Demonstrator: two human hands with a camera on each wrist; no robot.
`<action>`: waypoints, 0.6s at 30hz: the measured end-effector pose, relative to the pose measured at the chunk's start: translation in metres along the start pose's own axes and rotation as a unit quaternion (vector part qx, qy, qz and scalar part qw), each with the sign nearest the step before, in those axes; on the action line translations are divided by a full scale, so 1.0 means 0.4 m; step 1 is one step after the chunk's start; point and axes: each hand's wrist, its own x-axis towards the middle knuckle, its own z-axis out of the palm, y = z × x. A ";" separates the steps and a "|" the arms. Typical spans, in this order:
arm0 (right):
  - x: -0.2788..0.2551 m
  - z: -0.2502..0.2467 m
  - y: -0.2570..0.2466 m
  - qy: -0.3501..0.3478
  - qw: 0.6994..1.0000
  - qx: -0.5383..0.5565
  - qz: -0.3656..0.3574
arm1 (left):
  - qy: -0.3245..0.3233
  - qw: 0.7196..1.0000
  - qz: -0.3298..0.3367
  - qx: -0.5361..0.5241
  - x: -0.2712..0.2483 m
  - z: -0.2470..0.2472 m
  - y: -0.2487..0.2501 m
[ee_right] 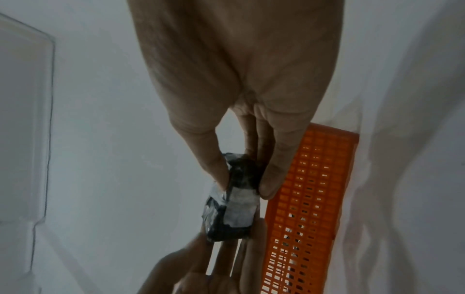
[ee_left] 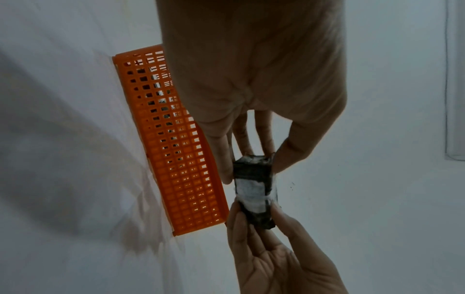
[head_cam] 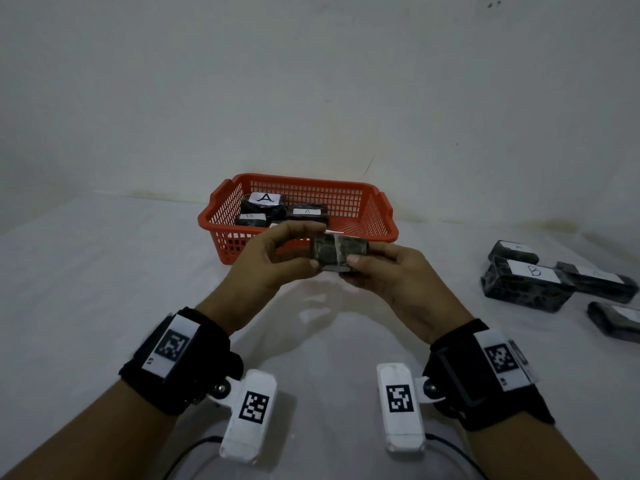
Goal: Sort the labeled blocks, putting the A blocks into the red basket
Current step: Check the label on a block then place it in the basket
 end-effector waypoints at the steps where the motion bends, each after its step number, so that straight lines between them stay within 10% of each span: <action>1: 0.001 -0.002 0.002 0.005 1.000 -0.013 -0.013 | -0.004 1.000 -0.009 -0.003 -0.001 0.003 0.001; 18: 0.002 0.001 0.015 0.013 0.996 -0.068 -0.059 | 0.045 0.997 0.005 0.063 -0.003 0.011 0.005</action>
